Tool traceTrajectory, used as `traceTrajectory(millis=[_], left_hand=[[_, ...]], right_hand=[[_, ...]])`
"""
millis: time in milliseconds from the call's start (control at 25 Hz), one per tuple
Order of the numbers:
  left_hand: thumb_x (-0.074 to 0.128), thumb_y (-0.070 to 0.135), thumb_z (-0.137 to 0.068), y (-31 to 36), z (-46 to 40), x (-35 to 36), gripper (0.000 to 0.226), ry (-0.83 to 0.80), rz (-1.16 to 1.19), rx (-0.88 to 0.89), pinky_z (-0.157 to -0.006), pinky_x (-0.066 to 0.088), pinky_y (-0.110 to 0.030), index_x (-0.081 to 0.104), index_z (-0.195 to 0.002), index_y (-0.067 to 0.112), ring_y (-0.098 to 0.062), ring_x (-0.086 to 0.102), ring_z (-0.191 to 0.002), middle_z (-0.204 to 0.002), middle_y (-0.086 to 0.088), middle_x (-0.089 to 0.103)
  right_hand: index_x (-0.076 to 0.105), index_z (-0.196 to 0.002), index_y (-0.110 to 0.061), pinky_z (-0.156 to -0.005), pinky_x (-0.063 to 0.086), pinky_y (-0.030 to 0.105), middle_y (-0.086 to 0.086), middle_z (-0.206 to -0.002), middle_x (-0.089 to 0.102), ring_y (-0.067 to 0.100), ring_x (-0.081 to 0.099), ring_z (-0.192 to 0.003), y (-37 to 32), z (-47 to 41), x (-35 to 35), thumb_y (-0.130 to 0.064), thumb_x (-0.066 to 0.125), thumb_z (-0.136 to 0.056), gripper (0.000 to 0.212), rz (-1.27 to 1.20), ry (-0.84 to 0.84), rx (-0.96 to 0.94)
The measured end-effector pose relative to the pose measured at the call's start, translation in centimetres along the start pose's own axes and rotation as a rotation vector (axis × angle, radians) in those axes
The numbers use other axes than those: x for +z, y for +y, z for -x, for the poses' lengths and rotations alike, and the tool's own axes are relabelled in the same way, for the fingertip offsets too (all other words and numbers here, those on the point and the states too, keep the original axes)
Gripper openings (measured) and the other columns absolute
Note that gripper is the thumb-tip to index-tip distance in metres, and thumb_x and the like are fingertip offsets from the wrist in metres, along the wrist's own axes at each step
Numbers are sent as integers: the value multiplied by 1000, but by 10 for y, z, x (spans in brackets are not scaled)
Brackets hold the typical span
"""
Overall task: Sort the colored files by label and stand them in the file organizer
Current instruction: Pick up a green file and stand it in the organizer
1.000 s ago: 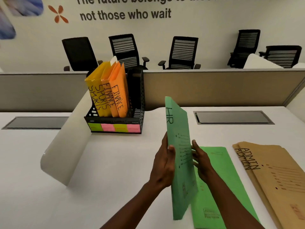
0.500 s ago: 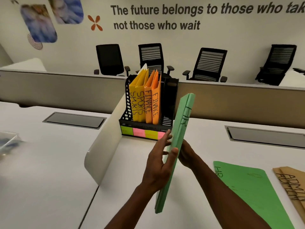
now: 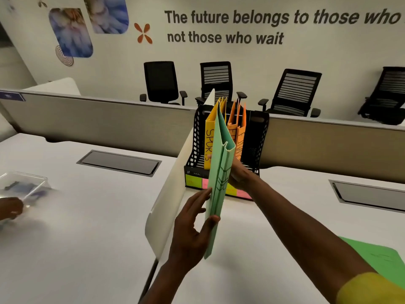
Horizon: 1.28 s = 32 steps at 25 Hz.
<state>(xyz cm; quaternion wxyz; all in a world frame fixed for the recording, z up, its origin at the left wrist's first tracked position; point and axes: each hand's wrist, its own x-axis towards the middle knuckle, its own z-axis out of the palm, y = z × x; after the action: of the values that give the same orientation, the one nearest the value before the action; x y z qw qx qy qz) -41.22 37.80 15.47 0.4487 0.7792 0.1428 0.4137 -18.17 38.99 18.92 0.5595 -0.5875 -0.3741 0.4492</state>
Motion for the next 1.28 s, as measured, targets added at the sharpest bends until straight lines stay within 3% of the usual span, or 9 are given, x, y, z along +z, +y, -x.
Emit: traceTrajectory(millis=[160, 320, 480, 640, 800, 960, 1040, 1160, 1280], left_hand=[[58, 30, -94, -12, -39, -29, 51, 35, 33, 38, -91, 58, -35, 50, -142, 15, -17, 55, -128, -140, 5, 54], [60, 23, -94, -27, -72, -56, 52, 21, 24, 61, -93, 57, -35, 48, -144, 14, -16, 54, -130, -141, 4, 55], [62, 6, -92, -44, -95, -73, 54, 19, 17, 68, -90, 57, -28, 49, -144, 15, -13, 58, -125, -136, 7, 58], [63, -6, -90, -61, -121, -77, 57, 16, -1, 46, -87, 56, -20, 51, -141, 17, -5, 58, -122, -130, 12, 60], [59, -17, -85, -83, -147, -70, 54, 32, -45, 61, -83, 56, -17, 59, -132, 9, -7, 62, -115, -121, 4, 66], [65, -3, -84, -111, -175, -57, 32, 43, -161, 60, -80, 59, -40, 68, -114, 9, -17, 68, -97, -104, -3, 71], [67, 1, -84, -123, -186, -51, 23, 32, -223, 30, -75, 58, -43, 70, -105, 9, -22, 69, -88, -97, -5, 71], [67, -4, -82, -132, -191, -44, 28, -2, -296, 26, -77, 56, -34, 69, -106, 10, -21, 68, -90, -99, -3, 71], [67, -3, -84, -137, -184, -41, 34, -42, -332, 24, -79, 54, -16, 65, -116, 9, -18, 67, -97, -108, -2, 70]], right_hand=[[38, -143, -6, -68, 49, 27, -5, -97, 58, 5, 60, -85, -36, -44, 24, -43, 49, -84, 70, 60, 22, -62], [48, -118, -14, -65, 49, 30, -10, -82, 66, 0, 65, -69, -61, -81, 29, -46, 53, -82, 49, 6, 56, -118], [37, -134, -20, -68, 50, 32, 2, -107, 53, 12, 59, -90, -85, -102, 31, -62, 49, -82, 68, 31, 145, -172], [40, -128, -16, -67, 52, 33, 7, -113, 53, 18, 58, -95, -103, -123, 34, -84, 48, -73, 88, 20, 235, -198], [44, -120, -24, -73, 52, 39, 3, -114, 57, 18, 60, -101, -132, -141, 29, -81, 33, -81, 70, -74, 368, -291], [42, -123, -22, -89, 52, 53, 9, -121, 58, 26, 61, -111, -152, -160, 18, -93, 36, -69, 90, 36, 392, -228], [46, -125, -18, -90, 52, 54, 12, -125, 58, 29, 60, -114, -153, -174, 7, -99, 36, -60, 104, 110, 394, -169], [41, -142, -18, -87, 55, 48, 13, -144, 46, 32, 52, -125, -151, -186, -9, -96, 30, -62, 113, 127, 398, -89], [46, -142, -14, -67, 61, 42, 18, -140, 50, 37, 56, -118, -141, -196, -25, -101, 29, -55, 125, 66, 424, 61]])
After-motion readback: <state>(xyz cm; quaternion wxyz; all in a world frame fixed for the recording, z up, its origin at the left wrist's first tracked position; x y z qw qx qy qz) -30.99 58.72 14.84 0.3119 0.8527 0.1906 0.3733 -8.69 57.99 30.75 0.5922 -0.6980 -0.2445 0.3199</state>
